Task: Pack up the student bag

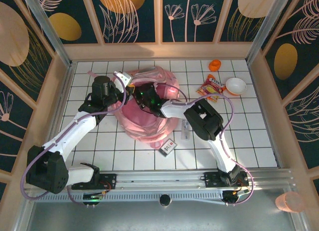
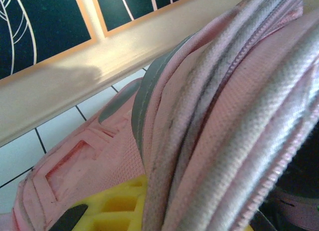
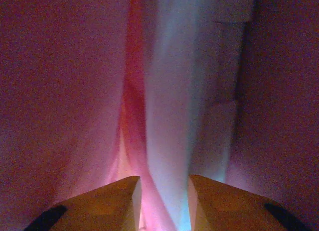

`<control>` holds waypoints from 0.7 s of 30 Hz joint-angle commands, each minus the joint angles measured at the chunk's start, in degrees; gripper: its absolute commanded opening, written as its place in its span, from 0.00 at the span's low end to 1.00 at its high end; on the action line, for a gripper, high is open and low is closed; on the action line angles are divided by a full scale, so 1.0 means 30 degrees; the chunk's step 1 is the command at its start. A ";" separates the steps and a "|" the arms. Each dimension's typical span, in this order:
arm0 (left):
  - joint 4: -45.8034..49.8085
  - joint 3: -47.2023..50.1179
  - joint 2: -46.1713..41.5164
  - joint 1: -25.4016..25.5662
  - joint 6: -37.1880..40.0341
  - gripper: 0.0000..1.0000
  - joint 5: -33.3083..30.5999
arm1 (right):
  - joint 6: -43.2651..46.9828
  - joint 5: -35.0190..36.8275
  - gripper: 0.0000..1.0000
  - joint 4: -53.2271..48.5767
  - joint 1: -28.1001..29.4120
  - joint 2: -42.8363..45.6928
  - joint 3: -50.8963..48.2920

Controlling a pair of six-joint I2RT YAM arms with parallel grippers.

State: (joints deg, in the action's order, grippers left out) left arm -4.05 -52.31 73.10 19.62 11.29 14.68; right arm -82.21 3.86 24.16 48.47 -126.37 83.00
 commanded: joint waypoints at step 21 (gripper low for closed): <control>-0.2216 -0.0310 -0.0257 0.0084 -0.0919 0.00 -0.5738 | 0.6488 -0.0145 0.50 -1.8155 -0.0131 1.6097 -0.8970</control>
State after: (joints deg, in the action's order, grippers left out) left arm -4.05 -52.27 73.12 20.25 9.96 0.40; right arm -66.19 2.70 -15.55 50.15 -80.79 58.30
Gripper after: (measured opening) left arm 0.133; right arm 0.500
